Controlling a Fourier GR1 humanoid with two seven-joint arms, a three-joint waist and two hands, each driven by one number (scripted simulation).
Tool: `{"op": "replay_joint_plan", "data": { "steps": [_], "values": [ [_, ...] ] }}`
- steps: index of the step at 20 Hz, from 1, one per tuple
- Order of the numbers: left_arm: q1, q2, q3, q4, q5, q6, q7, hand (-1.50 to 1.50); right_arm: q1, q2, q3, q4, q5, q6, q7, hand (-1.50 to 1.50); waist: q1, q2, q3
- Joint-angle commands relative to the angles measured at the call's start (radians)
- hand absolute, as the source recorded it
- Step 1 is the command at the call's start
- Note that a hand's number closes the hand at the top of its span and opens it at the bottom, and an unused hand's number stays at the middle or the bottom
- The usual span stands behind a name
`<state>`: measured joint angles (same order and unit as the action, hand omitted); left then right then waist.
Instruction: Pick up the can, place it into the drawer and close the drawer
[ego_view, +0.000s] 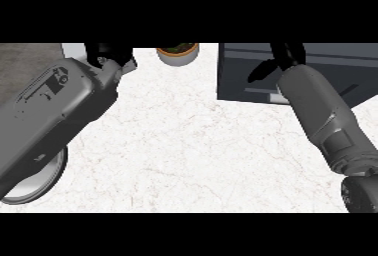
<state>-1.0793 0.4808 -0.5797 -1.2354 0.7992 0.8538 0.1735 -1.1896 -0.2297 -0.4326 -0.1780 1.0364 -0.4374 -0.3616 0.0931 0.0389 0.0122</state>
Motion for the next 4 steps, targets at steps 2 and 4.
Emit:
{"op": "replay_joint_plan", "data": {
  "steps": [2, 4],
  "values": [
    [-0.008, -0.005, -0.016, -0.024, -0.019, 0.03, 0.022, -1.5, -0.051, 0.033, -0.15, -0.025, -0.167, 0.054, -0.056, -1.5, 0.012, -0.004, -0.006],
    [0.025, 0.025, 0.009, -0.043, -0.004, -0.003, 0.021, -1.5, -0.068, 0.028, -0.159, -0.015, -0.173, 0.073, -0.045, -1.5, 0.023, -0.003, -0.009]
  ]
}}
